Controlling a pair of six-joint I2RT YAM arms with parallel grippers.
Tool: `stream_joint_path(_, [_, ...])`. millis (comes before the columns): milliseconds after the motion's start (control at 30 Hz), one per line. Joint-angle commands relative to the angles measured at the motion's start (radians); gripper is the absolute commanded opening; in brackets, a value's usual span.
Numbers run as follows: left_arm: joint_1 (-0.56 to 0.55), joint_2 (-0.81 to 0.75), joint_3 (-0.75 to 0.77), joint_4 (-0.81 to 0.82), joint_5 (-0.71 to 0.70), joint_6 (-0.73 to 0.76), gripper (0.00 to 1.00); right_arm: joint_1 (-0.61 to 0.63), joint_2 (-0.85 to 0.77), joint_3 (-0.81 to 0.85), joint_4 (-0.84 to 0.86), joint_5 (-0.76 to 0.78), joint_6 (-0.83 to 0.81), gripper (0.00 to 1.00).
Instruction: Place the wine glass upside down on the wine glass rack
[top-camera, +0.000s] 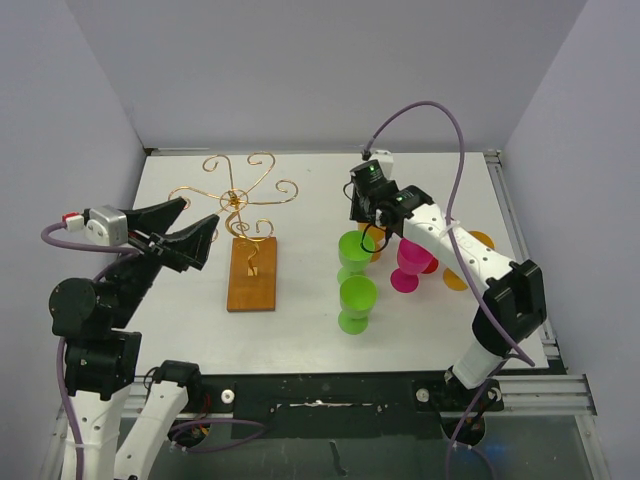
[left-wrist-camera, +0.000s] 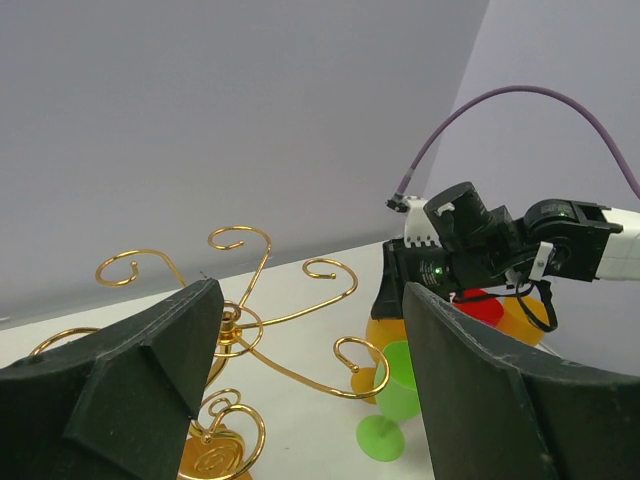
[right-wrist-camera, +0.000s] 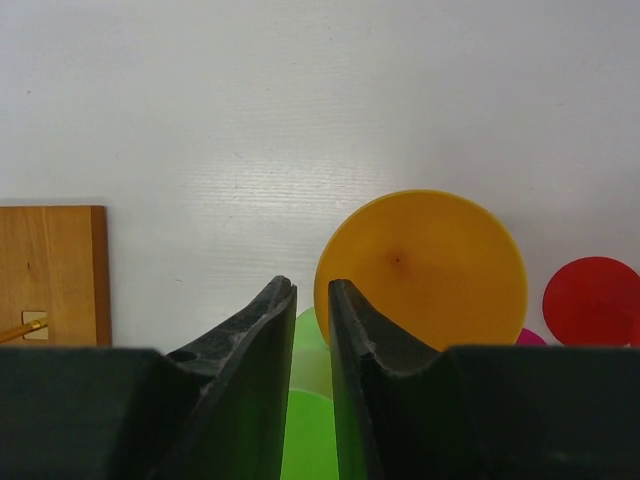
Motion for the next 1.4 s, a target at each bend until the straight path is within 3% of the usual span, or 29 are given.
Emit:
stream_joint_path(0, [-0.006,0.011,0.037,0.012,-0.014,-0.001,0.71,0.011,0.022,0.034,-0.017,0.058,0.023,0.22])
stream_joint_path(333, [-0.006,0.024,0.049,-0.007,-0.008,-0.001,0.71,0.010,0.055,0.029,-0.003,0.051,0.032,0.20])
stream_joint_path(600, [-0.006,0.057,0.084,-0.040,-0.010,-0.005,0.71,0.011,0.050,0.031,0.053,0.070,-0.006,0.00])
stream_joint_path(767, [-0.006,0.077,0.111,-0.031,-0.007,-0.032,0.71,0.012,-0.015,0.035,0.149,0.109,-0.102,0.00])
stream_joint_path(933, [-0.006,0.107,0.145,-0.037,-0.033,-0.090,0.71,0.033,-0.135,0.004,0.316,0.142,-0.217,0.00])
stream_joint_path(1133, [-0.006,0.163,0.207,-0.035,-0.026,-0.213,0.71,0.105,-0.348,-0.146,0.668,0.114,-0.353,0.00])
stream_joint_path(1367, [-0.005,0.233,0.222,0.114,0.037,-0.475,0.71,0.186,-0.493,-0.243,0.945,0.012,-0.404,0.00])
